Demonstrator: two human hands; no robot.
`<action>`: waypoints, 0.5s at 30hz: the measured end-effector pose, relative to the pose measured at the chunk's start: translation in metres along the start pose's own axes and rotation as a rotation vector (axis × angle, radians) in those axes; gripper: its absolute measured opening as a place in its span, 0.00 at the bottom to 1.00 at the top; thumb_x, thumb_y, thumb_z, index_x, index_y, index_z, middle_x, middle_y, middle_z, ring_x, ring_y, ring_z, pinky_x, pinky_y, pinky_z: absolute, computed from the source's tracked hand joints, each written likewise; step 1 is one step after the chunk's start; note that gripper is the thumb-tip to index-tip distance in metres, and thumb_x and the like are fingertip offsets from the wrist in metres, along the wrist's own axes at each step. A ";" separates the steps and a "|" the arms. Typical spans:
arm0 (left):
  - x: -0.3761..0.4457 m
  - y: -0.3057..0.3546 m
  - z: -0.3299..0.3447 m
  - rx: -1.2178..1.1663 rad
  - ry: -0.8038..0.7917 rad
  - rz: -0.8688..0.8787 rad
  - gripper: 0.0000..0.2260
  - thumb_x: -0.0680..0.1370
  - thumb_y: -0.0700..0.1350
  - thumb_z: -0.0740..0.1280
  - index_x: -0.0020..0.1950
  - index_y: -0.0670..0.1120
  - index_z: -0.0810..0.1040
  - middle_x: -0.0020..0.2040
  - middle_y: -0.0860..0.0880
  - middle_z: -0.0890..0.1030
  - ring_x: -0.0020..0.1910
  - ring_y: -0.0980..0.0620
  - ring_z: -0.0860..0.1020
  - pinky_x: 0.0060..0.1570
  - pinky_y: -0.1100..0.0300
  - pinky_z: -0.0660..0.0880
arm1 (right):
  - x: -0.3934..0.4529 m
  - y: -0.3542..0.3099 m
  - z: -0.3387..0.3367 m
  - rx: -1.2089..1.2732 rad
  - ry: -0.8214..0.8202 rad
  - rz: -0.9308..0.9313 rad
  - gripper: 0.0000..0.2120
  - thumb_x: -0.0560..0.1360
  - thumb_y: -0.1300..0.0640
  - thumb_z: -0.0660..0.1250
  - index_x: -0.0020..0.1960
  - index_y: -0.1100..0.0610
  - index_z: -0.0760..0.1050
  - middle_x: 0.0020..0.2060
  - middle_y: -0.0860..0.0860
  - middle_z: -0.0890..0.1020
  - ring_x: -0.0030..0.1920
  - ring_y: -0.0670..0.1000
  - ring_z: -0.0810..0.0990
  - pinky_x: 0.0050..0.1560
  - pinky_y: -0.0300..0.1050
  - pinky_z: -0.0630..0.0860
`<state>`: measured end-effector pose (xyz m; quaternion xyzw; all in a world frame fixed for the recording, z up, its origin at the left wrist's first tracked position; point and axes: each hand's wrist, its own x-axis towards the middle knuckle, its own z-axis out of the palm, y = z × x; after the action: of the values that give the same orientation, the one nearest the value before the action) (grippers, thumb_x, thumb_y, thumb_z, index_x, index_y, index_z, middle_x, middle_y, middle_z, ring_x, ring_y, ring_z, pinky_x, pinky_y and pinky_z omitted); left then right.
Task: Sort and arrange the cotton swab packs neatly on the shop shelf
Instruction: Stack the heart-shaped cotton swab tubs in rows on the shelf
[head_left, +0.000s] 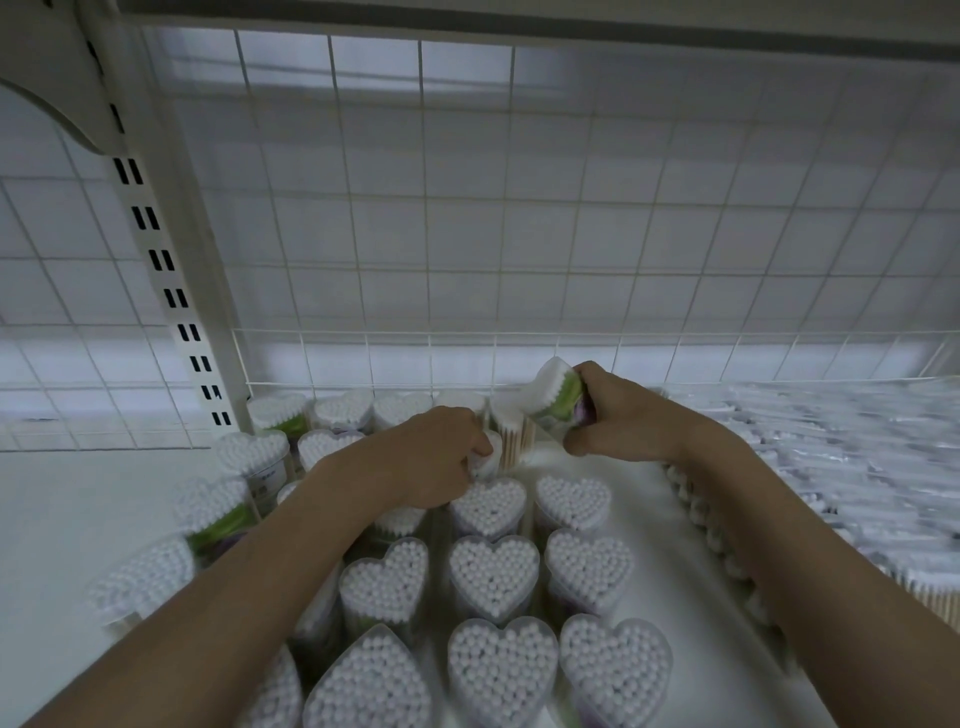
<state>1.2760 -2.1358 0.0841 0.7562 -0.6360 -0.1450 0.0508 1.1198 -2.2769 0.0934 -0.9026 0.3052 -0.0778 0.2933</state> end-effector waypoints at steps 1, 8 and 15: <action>0.000 0.000 0.000 0.000 0.006 0.003 0.22 0.76 0.34 0.58 0.70 0.44 0.67 0.71 0.49 0.64 0.68 0.49 0.64 0.67 0.57 0.62 | -0.001 0.000 -0.001 -0.017 0.005 -0.001 0.23 0.67 0.60 0.70 0.57 0.54 0.62 0.41 0.47 0.74 0.38 0.44 0.73 0.34 0.37 0.68; 0.000 -0.002 0.001 -0.010 0.014 0.008 0.22 0.76 0.34 0.58 0.70 0.44 0.67 0.71 0.48 0.64 0.69 0.49 0.64 0.68 0.57 0.61 | -0.005 0.001 -0.008 -0.023 0.028 -0.059 0.32 0.62 0.51 0.78 0.57 0.49 0.61 0.45 0.44 0.77 0.44 0.47 0.79 0.45 0.44 0.76; 0.001 -0.003 0.001 -0.008 0.002 0.014 0.22 0.76 0.35 0.59 0.70 0.44 0.67 0.71 0.48 0.64 0.69 0.49 0.63 0.68 0.57 0.60 | -0.007 0.004 -0.018 -0.006 -0.004 -0.079 0.27 0.61 0.49 0.78 0.56 0.41 0.70 0.50 0.45 0.79 0.49 0.47 0.78 0.53 0.45 0.76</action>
<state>1.2789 -2.1357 0.0818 0.7517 -0.6406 -0.1466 0.0553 1.1065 -2.2839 0.1060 -0.9149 0.2690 -0.0866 0.2882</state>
